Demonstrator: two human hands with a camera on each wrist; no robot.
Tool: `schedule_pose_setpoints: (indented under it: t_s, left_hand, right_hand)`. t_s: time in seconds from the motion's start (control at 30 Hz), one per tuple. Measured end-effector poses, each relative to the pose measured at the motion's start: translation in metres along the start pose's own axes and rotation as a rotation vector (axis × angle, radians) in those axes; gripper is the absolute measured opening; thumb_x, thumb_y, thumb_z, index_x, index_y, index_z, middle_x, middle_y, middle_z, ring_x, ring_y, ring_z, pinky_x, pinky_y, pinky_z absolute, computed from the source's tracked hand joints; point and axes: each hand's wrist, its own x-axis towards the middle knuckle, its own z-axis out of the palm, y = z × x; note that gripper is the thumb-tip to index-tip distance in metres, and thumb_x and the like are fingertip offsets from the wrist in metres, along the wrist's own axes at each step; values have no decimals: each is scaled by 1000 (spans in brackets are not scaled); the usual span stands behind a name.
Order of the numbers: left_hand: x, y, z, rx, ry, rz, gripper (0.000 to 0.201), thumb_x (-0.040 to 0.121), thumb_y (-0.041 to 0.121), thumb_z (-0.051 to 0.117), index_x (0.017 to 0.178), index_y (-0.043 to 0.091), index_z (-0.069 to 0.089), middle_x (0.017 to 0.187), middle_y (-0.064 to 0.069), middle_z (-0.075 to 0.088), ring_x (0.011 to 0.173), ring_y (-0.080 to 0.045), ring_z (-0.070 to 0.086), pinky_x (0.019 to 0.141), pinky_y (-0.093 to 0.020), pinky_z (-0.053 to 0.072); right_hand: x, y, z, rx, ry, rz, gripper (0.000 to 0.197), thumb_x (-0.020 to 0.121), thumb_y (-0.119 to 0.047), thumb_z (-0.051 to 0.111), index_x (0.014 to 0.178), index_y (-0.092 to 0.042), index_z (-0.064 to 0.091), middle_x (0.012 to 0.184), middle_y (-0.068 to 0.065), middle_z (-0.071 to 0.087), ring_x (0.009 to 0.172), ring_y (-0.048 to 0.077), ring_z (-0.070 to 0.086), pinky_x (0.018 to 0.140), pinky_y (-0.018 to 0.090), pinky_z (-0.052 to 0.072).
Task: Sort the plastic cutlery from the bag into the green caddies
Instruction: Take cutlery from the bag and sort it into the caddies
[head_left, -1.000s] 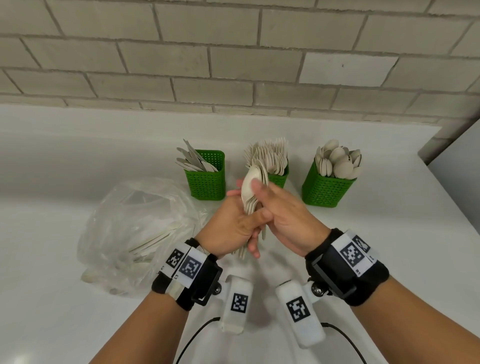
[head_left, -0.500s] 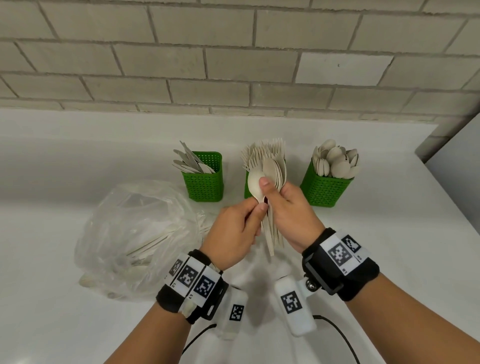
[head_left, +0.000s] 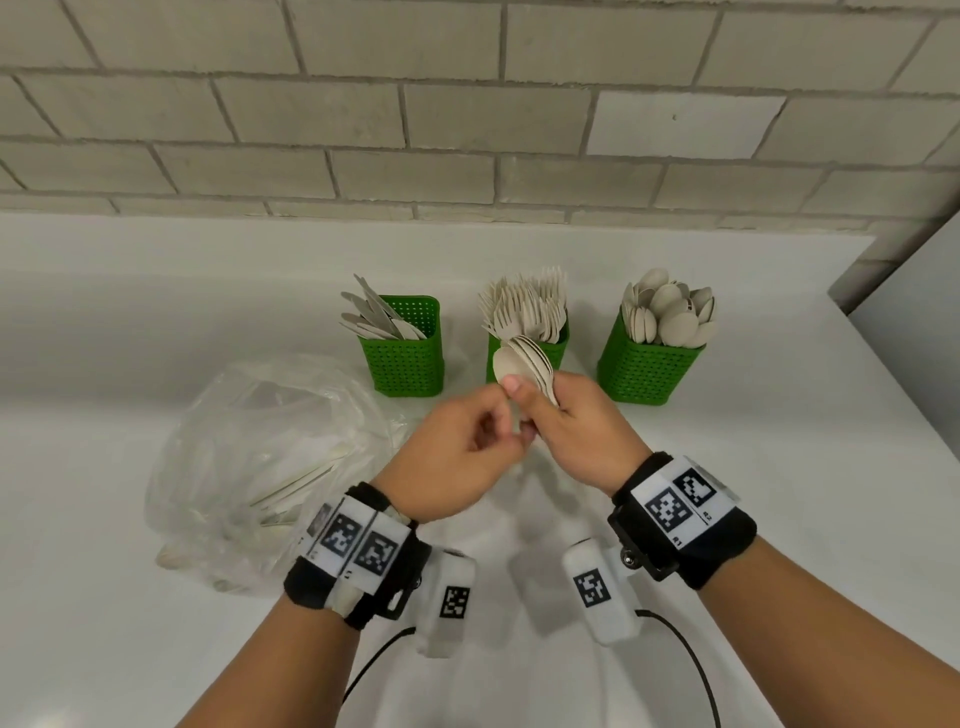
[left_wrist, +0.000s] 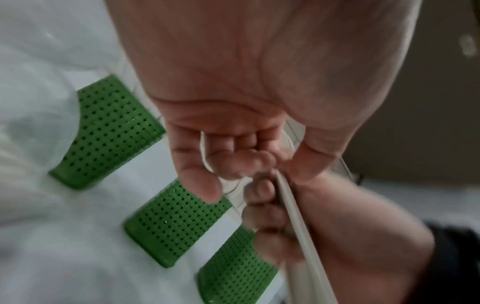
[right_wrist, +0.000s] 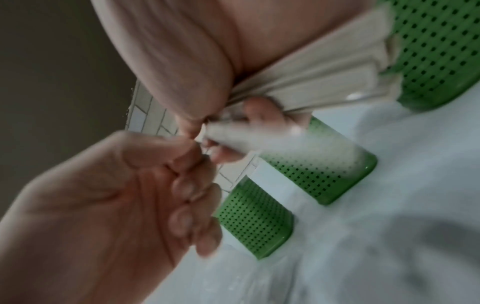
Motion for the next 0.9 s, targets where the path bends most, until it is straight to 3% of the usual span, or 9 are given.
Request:
schedule_pose_setpoints:
  t_s: [0.07,0.17,0.23,0.33,0.47,0.57,0.67,0.8,0.9]
  left_hand:
    - [4,1,-5,-225,136,-96,30,72,41,67,91,24,51,93,-1,60,88,-21,61,82,-52,52]
    - [14,9,4,-345,76,-109,63,79,37,72,129,19,39,124,-6,60,111,-19,63,92,-39,54]
    - [18,15,12,-293,85,-37,52,87,23,66,130,17,38,118,-10,64,106,-21,66,88,-34,55]
    - [20,16,15,-174,100,62,32,91,26,61,118,22,46,102,-17,65,97,-34,65,86,-52,53]
    - [28,29,18,-137,14,121,14,92,24,60,101,18,52,87,-12,61,84,-31,64,76,-46,55]
    - [40,45,30,-64,12,227,9,93,13,60,97,11,52,80,2,55,66,-6,54,64,-20,45]
    - [58,60,43,-1,110,295,10,90,17,64,93,12,55,82,-1,59,70,-18,58,66,-34,50]
    - [87,77,57,-34,132,302,11,88,13,68,91,8,59,84,-4,65,77,-17,62,74,-32,53]
    - [114,90,65,36,44,262,11,92,20,64,97,11,60,85,-6,67,59,-3,55,58,-19,44]
  right_hand:
    - [-3,3,1,-70,33,-1,48,93,-53,51,66,-13,52,55,-5,52,51,7,47,56,28,39]
    - [-11,-1,9,-103,-36,-62,23,96,-32,52,82,-15,56,63,-5,55,48,5,51,50,29,43]
    - [-14,-6,13,-68,-89,-63,8,95,-13,50,97,-16,57,66,-2,58,46,6,55,46,32,48]
    - [-18,-10,8,-25,-187,-68,36,92,-10,49,127,-18,47,89,2,64,64,4,61,59,29,54]
    - [-22,-16,-14,-72,-293,-86,35,88,-24,49,122,-16,53,108,-2,64,100,9,62,87,30,54]
    - [-19,-21,-40,-96,-166,-117,19,86,-13,58,103,-22,58,89,-13,65,85,2,64,73,19,52]
    - [-19,-22,-58,-40,74,-39,7,76,-13,59,79,-8,62,59,-3,64,55,11,62,53,30,50]
    - [-17,-21,-75,-141,297,-117,6,80,-11,63,85,-14,62,70,-2,64,63,12,63,57,30,53]
    - [-4,-23,-101,-303,376,-133,23,78,-17,58,99,-11,68,71,-3,63,65,15,62,57,22,48]
